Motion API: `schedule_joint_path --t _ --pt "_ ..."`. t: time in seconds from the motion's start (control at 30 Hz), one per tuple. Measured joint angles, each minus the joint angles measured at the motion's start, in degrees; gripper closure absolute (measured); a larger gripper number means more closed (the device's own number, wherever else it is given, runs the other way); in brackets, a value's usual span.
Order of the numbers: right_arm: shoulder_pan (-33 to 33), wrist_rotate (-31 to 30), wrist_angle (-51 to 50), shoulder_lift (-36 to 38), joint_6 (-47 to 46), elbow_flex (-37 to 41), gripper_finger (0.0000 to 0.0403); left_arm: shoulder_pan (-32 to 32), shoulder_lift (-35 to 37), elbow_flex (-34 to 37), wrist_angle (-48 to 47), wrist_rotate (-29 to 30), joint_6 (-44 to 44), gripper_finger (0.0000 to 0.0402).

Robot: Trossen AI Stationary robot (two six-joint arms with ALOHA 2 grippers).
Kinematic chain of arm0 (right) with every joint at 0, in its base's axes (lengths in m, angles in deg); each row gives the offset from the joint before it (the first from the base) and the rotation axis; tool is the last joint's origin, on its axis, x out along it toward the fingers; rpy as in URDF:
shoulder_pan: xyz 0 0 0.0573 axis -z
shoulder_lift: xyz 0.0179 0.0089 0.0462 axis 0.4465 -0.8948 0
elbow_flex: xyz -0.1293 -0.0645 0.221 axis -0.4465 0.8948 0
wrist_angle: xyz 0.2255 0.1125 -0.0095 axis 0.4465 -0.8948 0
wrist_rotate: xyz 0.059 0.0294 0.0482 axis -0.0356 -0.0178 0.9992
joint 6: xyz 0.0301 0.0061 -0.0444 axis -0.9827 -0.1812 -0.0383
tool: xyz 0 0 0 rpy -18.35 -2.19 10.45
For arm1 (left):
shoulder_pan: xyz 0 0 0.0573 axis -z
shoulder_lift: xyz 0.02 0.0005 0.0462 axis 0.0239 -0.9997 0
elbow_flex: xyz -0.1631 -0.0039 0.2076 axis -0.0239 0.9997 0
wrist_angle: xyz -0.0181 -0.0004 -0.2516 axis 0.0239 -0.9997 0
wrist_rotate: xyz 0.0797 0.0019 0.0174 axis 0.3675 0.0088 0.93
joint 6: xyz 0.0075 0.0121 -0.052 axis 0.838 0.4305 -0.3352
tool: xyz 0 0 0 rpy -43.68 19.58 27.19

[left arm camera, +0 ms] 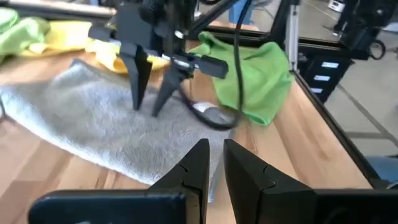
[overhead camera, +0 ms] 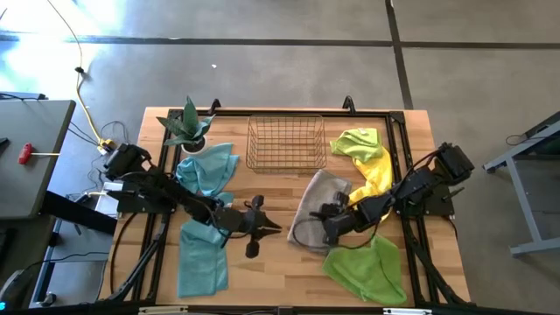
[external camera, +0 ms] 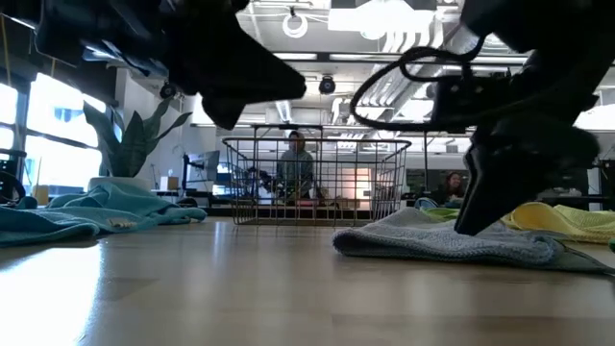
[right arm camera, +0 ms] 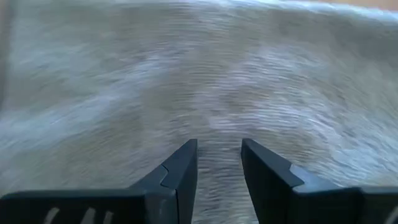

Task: Fold microfiber towels
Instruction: Fold the gray microfiber towel

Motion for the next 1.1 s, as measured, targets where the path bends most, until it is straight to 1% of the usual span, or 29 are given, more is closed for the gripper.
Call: schedule_joint_path --t 0.13,0.3,0.43,0.57,0.73,0.87,1.0,1.1 --pt "1.38 2.34 0.80 -1.18 -1.09 -0.08 0.0284 -0.41 -1.07 0.00 -0.11 -1.47 -0.14 0.0362" --pt "1.81 3.35 6.45 -4.40 -0.36 -0.31 0.0284 -0.34 -1.09 0.00 -1.18 -1.87 -0.16 0.0362" --pt "1.86 3.85 13.17 -6.04 3.45 -0.17 0.0284 -0.30 -0.98 0.00 -1.24 -5.14 -0.17 0.0362" --pt "1.90 6.03 20.99 -7.27 7.89 -0.05 0.0284 -0.26 -0.96 0.02 -2.90 -7.12 -0.17 0.0362" --pt "1.86 12.28 26.95 -8.11 13.09 0.04 0.0284 -0.26 -0.94 0.02 -5.46 -7.66 -0.16 0.0362" --pt "1.86 16.44 26.32 -6.46 14.80 -1.33 0.0284 -0.30 -0.94 0.02 -6.77 -7.68 1.21 0.0362" --pt "0.72 17.51 21.48 -3.50 15.86 -3.34 0.0284 -0.22 -0.94 0.02 -7.23 -8.25 5.00 0.0361" --pt "-1.22 18.10 17.49 -1.36 15.83 -4.65 0.0284 -0.22 -0.94 0.02 -7.34 -8.26 7.29 0.0351"
